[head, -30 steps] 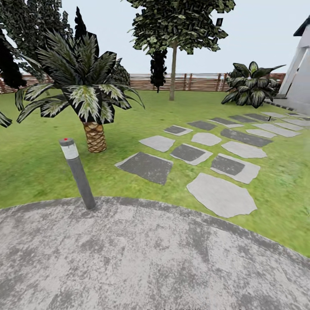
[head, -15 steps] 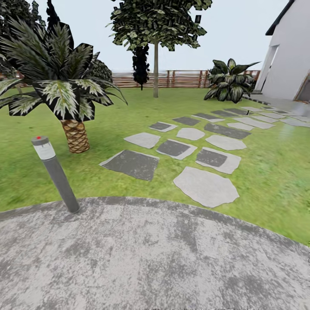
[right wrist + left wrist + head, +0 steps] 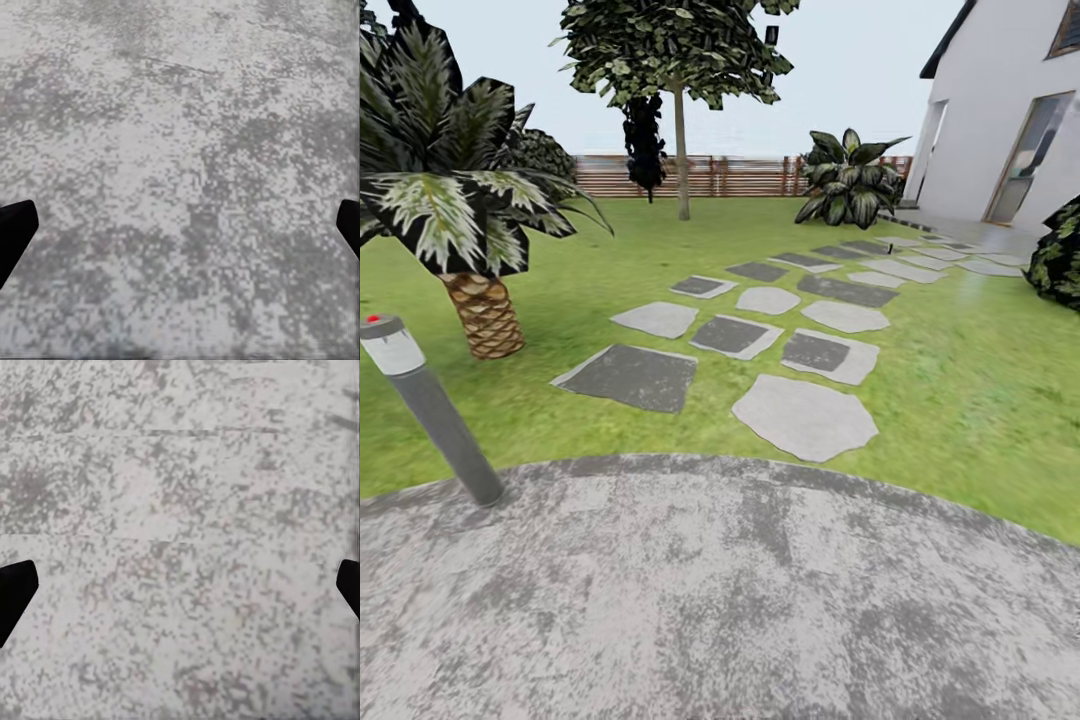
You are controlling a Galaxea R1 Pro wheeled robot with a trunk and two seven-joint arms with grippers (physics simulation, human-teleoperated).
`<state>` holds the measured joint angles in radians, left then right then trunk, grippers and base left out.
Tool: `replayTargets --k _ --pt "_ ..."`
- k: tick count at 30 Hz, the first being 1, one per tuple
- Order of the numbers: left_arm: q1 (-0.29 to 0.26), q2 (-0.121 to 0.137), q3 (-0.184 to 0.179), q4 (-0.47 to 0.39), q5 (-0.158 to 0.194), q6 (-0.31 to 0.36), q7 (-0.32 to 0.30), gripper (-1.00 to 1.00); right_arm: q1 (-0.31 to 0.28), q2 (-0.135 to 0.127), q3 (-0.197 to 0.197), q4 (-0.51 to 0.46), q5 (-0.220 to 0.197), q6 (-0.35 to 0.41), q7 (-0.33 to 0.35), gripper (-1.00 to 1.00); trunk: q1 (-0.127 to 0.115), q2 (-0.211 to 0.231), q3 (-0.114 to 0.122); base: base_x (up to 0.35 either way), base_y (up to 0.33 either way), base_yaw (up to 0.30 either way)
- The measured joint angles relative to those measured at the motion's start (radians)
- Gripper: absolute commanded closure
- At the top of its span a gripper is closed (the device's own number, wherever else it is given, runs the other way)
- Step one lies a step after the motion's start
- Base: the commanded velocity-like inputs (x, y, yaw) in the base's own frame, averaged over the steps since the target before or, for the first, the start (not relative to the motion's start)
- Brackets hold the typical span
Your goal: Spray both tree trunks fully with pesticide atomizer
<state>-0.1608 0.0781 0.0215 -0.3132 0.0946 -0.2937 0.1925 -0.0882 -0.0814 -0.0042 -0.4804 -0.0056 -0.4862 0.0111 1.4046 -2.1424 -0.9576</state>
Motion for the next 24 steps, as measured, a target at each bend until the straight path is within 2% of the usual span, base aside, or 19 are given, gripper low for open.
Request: replayTargets --k 24 --pt "0.000 0.000 -0.002 0.000 0.000 0.000 0.001 -1.00 0.000 0.000 0.000 -0.001 0.000 0.000 0.000 -1.00 0.092 -0.168 -0.100 0.000 0.000 -0.240"
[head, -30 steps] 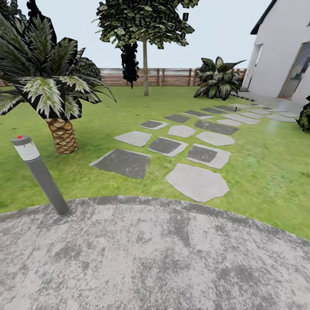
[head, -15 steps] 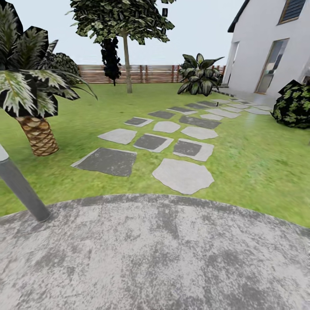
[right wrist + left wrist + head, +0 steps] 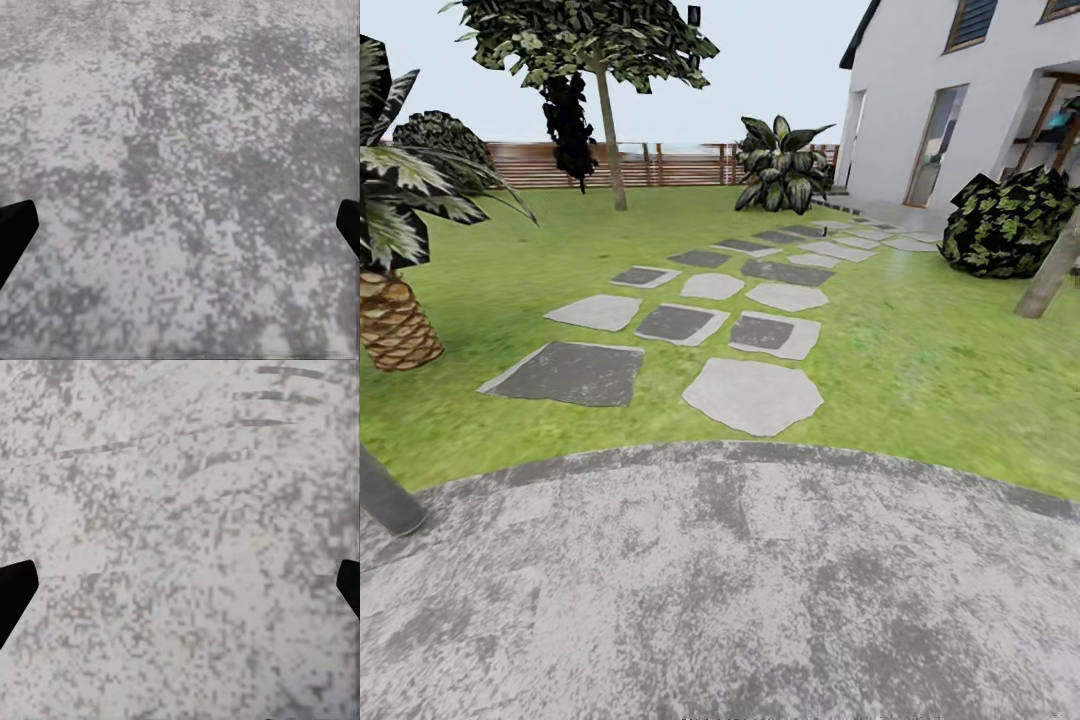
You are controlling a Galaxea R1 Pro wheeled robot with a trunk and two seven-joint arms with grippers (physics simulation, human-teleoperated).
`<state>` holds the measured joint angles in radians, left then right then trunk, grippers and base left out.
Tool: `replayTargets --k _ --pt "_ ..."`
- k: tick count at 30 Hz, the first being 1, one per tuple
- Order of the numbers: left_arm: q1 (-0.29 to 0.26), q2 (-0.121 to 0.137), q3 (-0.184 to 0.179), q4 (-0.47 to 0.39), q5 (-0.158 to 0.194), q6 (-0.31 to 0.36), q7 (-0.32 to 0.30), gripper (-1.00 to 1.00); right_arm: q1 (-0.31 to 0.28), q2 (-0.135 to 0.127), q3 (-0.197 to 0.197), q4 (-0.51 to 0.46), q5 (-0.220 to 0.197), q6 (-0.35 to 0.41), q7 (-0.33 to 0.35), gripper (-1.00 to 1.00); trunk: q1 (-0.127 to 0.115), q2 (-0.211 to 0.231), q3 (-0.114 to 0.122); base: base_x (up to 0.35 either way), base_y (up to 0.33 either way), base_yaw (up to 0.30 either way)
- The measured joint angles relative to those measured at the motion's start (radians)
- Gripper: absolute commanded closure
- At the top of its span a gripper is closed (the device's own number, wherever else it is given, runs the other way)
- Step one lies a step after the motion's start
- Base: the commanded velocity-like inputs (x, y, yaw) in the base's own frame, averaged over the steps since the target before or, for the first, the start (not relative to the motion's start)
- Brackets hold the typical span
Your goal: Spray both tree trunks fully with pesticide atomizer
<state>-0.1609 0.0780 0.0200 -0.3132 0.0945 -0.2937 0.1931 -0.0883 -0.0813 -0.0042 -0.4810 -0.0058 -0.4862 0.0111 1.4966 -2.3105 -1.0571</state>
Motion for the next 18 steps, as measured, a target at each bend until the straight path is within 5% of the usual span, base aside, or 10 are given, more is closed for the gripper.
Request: replayTargets --k 7,18 --pt "0.000 0.000 0.000 0.000 0.000 0.000 0.000 -1.00 0.000 0.000 0.000 0.000 0.000 0.000 0.000 -1.00 0.027 -0.049 -0.029 0.000 0.000 -0.240" --pt "0.000 0.000 0.000 0.000 -0.001 0.000 0.001 -1.00 0.000 0.000 0.001 0.002 0.001 0.000 0.000 -1.00 0.027 -0.049 -0.038 0.054 0.000 -0.165"
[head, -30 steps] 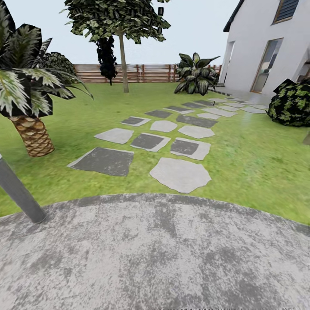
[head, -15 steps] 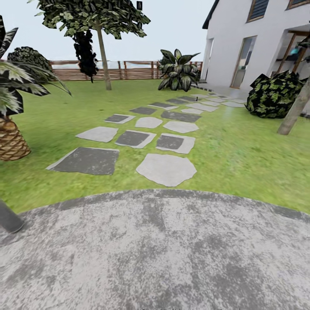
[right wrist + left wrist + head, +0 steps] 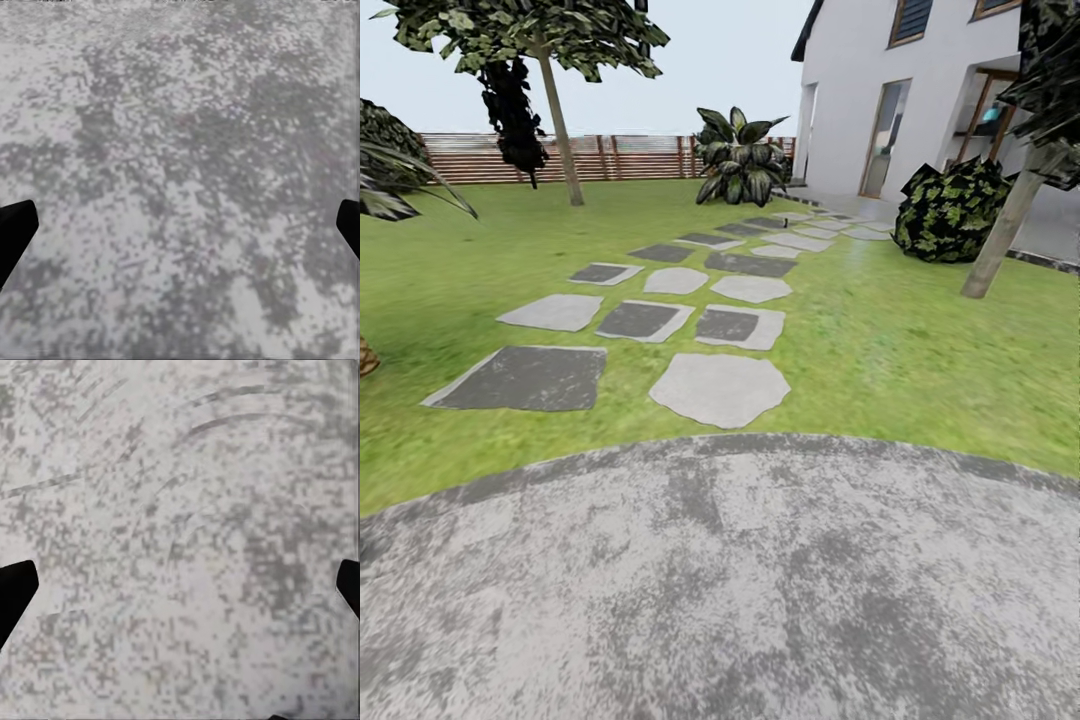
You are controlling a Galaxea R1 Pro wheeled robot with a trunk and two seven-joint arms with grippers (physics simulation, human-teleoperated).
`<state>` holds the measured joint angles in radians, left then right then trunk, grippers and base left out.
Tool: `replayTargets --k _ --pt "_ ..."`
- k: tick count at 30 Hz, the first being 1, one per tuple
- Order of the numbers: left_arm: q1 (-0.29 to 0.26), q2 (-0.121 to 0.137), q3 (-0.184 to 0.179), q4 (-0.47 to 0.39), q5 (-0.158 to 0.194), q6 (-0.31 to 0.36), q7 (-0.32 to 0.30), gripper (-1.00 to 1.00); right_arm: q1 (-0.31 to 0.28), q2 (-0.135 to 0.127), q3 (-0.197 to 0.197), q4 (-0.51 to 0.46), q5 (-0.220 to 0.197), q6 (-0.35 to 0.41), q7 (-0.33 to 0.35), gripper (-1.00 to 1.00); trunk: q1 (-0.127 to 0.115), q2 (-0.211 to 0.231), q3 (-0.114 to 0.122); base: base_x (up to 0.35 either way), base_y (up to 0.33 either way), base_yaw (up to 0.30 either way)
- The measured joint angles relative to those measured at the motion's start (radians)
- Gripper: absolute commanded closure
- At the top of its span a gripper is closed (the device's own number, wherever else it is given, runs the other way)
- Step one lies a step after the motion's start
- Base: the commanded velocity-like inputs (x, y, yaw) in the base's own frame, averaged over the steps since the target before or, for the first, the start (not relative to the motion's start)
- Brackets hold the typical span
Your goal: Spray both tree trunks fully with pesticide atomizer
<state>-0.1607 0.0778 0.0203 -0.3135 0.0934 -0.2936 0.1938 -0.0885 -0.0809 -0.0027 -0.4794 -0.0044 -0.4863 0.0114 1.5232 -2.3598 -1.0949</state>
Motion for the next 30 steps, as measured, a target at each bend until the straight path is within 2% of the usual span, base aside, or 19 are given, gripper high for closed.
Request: replayTargets --k 16,30 --pt "0.000 0.002 0.002 0.000 0.002 0.000 0.000 -1.00 0.000 0.001 0.006 0.005 0.007 -0.001 0.005 -1.00 0.000 0.000 0.000 0.325 -0.002 -0.004" --pt "0.000 0.002 0.003 0.000 0.004 0.001 0.000 -1.00 0.000 -0.001 -0.001 0.003 0.005 0.000 0.002 -1.00 0.000 0.000 0.007 0.339 -0.118 0.000"
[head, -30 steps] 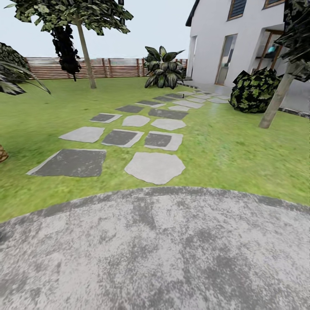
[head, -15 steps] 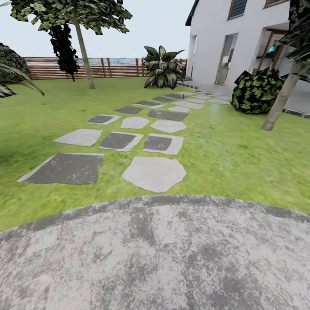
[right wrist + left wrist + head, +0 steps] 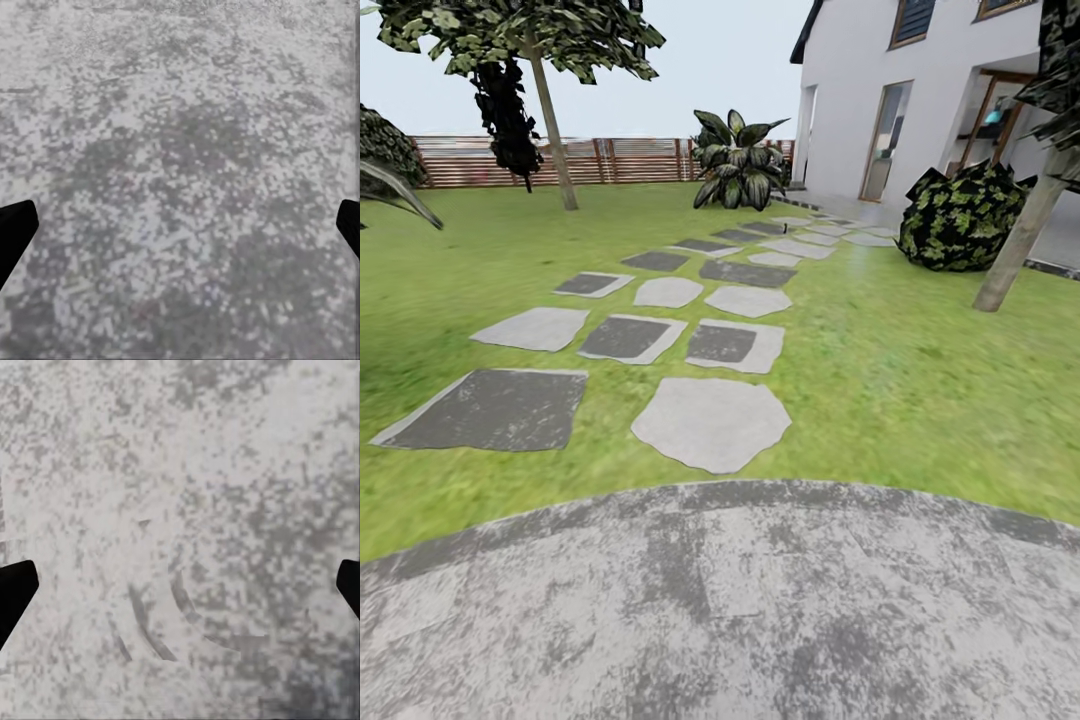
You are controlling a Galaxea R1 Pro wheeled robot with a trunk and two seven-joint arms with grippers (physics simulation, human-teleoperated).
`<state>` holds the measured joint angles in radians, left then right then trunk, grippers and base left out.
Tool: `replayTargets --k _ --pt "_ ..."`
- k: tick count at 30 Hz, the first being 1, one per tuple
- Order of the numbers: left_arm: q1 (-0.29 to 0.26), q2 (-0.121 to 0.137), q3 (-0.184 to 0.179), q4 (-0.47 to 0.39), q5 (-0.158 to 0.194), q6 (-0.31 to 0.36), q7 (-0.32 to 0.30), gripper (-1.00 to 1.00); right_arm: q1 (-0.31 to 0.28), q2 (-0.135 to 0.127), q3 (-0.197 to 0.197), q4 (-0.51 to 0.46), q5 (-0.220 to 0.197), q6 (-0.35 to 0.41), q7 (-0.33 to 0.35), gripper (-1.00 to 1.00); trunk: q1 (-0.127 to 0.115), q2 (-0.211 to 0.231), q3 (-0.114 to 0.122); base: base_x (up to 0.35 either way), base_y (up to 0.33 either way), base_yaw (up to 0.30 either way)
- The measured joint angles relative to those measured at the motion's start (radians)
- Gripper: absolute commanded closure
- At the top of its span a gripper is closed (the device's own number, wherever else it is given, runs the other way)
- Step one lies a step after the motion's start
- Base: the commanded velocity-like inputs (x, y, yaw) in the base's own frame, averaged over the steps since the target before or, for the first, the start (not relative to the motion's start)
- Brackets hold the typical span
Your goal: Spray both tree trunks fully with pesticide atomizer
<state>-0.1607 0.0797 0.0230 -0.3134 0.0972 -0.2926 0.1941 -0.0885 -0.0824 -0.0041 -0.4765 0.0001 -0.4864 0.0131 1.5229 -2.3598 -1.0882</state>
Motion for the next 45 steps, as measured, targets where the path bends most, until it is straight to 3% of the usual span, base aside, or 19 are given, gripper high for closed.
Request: replayTargets --k 19,45 --pt "0.000 0.000 -0.001 0.001 -0.001 -0.001 0.000 -1.00 0.000 -0.001 0.002 0.002 0.003 -0.001 0.001 -1.00 0.000 0.000 0.028 0.339 -0.105 0.000" --pt "0.001 0.001 -0.002 0.001 -0.003 -0.001 0.000 -1.00 0.000 0.003 0.004 0.000 0.000 -0.001 0.002 -1.00 0.000 0.000 0.033 0.339 -0.082 0.000"
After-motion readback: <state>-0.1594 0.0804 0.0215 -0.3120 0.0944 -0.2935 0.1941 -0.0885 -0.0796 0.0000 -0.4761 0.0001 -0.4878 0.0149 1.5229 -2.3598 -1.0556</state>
